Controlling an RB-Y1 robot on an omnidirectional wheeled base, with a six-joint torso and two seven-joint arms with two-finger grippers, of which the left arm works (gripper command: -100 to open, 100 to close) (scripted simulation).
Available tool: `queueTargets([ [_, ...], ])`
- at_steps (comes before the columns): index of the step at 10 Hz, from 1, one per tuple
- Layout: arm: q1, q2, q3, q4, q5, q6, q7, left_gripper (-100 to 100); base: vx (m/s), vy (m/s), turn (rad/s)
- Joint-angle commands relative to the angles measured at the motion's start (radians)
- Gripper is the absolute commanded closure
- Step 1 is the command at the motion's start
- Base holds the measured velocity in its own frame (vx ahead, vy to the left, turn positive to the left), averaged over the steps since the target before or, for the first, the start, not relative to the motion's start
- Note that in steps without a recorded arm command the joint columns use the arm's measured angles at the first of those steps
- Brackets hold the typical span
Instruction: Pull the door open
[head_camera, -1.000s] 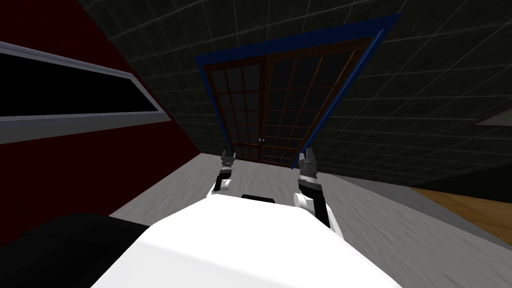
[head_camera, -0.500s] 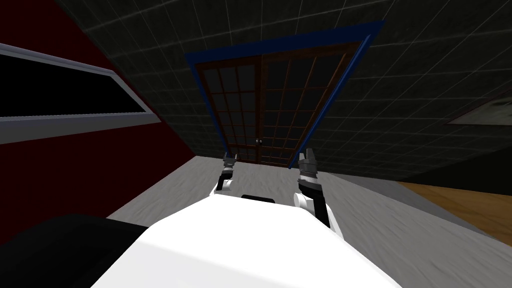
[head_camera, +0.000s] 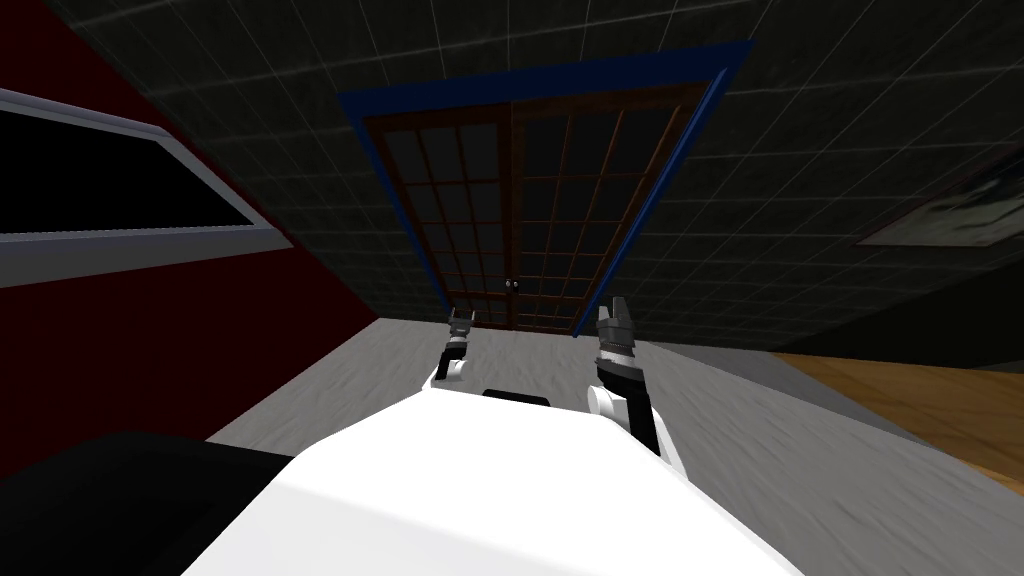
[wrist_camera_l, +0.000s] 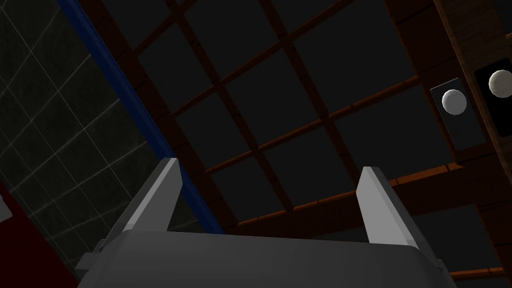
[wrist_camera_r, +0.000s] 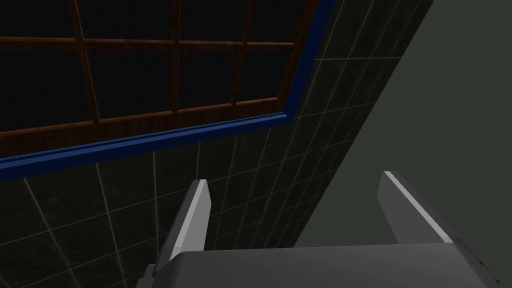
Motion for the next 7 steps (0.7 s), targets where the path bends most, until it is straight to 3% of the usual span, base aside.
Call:
queueTargets([
  [1, -0.009, 0.003, -0.001, 0.031, 0.006, -0.007, 0.019, -100, 0.071, -0.02, -0.043],
  [3, -0.035, 0.009, -0.005, 0.093, 0.024, -0.025, 0.07, -100, 0.077, -0.01, -0.099],
  [5, -0.048, 0.012, -0.007, 0.139, 0.033, -0.035, 0.095, -100, 0.068, -0.018, -0.058],
  [6, -0.048, 0.012, -0.007, 0.139, 0.033, -0.035, 0.095, -100, 0.048, -0.014, -0.037],
  [7, -0.061, 0.014, -0.009, 0.175, 0.042, -0.044, 0.12, -100, 0.06, -0.013, -0.072],
])
